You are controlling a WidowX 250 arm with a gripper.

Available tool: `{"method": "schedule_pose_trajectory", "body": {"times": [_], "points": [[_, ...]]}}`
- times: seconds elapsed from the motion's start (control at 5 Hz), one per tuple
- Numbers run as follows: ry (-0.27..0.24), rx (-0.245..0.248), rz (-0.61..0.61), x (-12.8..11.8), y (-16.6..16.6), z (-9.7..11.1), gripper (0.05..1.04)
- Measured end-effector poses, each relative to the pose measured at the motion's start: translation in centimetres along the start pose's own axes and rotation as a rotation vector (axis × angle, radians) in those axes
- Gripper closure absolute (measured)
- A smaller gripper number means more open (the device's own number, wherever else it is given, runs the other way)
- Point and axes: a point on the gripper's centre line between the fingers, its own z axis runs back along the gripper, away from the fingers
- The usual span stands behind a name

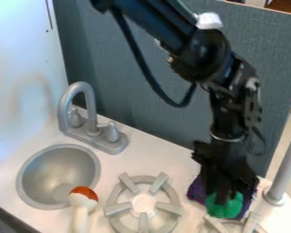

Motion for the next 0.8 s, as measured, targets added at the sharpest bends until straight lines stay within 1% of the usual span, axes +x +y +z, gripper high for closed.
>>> {"method": "schedule_pose_trajectory", "body": {"times": [0.2,0.4,0.6,0.8], "points": [[0.027,0.015,-0.028,0.7,-1.1,-2.7,0.748],[0.065,0.035,-0.041,1.0,-1.8,-5.3,0.748],[0.099,0.057,-0.048,0.6,-1.8,-7.0,0.748],[0.099,0.038,-0.056,1.0,-2.2,-7.3,0.748]]}}
